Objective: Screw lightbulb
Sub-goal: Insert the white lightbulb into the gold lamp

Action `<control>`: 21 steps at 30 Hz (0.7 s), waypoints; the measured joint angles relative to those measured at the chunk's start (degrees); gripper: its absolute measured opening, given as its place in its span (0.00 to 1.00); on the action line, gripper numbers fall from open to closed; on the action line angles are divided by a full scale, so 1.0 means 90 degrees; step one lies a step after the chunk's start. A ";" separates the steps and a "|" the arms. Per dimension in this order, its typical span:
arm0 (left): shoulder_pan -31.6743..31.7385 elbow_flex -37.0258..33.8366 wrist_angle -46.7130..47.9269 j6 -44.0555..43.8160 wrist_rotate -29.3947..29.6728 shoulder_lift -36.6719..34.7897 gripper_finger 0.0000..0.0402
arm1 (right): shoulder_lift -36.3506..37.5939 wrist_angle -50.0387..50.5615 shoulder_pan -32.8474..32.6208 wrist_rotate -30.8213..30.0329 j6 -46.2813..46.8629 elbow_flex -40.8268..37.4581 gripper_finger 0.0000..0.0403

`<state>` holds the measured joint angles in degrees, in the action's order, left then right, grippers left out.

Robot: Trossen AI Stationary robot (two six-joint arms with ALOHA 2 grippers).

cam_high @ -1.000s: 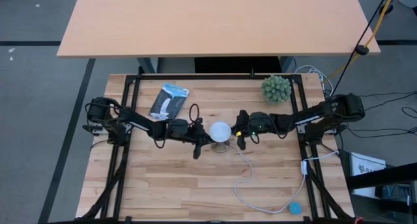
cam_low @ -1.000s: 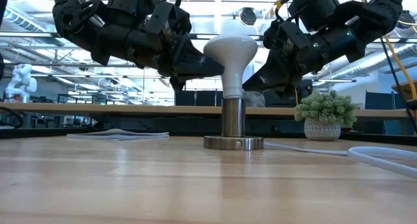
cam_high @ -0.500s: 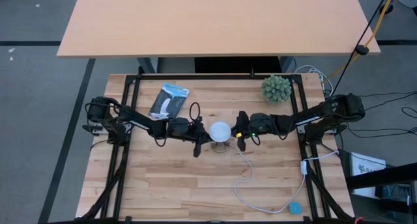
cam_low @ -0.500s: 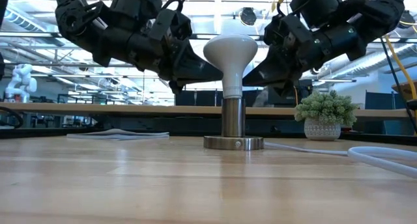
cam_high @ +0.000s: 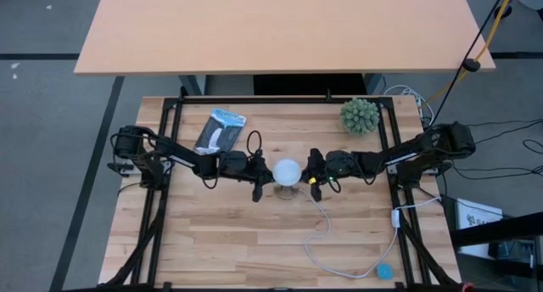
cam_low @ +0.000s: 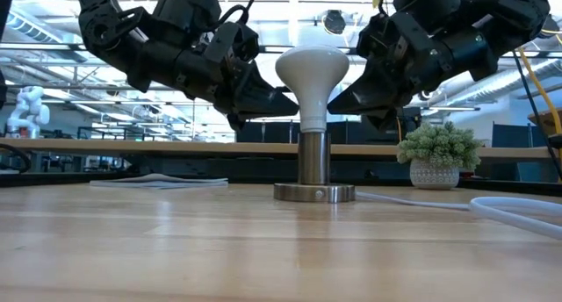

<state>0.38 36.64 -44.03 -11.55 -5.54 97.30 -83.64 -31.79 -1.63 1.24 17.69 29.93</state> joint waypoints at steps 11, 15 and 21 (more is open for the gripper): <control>0.0047 0.0000 0.0139 -0.0059 0.0268 0.0000 0.00 | 0.0000 0.0161 -0.0212 0.0547 -0.0032 0.0000 0.00; 0.0031 0.0000 0.0173 -0.0063 -0.0295 0.0000 0.00 | 0.0000 0.0553 -0.0144 -0.0323 0.0113 0.0000 0.00; 0.0031 0.0001 0.0028 -0.0044 -0.0458 0.0000 0.00 | 0.0000 0.0005 -0.0140 -0.0757 -0.0056 0.0000 0.00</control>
<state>0.67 36.65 -43.78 -11.95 -9.67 97.30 -83.64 -31.75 -2.89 -5.57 17.19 29.93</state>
